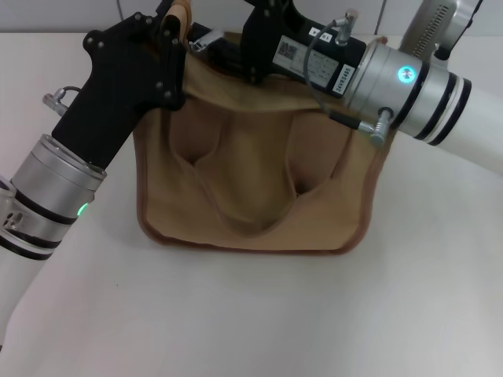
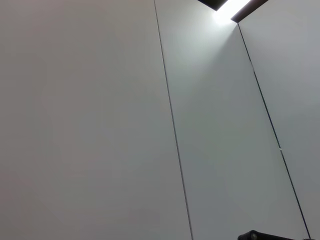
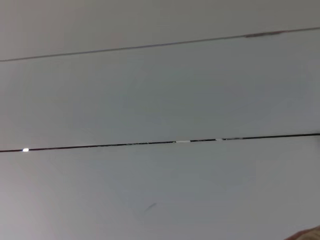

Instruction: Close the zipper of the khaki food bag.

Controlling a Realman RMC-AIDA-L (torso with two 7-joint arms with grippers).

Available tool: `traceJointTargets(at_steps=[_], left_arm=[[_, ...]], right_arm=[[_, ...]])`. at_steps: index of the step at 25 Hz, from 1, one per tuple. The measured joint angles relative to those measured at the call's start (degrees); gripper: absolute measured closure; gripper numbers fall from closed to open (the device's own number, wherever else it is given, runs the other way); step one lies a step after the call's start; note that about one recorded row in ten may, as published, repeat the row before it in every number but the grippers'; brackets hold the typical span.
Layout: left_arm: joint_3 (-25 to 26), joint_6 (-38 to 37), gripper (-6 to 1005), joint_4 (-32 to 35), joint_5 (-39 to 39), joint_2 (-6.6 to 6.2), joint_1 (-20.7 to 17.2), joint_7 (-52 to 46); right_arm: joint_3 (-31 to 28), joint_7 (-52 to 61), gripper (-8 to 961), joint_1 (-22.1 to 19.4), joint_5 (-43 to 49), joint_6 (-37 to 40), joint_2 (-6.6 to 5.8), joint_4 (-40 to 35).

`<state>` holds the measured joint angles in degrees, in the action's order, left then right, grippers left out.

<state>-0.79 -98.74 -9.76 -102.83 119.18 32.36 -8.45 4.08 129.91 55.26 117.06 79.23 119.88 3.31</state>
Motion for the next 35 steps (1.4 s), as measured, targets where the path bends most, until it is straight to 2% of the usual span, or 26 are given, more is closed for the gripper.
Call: traceJointTargets(at_steps=[7,35], left_arm=[[0.16,0.32,956,0.0,0.0,0.0,0.27,0.15],[0.44,0.5,956,0.35,0.18,0.0,0.39,0.28]], right_arm=[[0.29,0.26,200,0.67,0.32,-0.13,0.0,0.31],[1.08,2.05,218,-2.23,1.25,1.58,-0.04,1.09]])
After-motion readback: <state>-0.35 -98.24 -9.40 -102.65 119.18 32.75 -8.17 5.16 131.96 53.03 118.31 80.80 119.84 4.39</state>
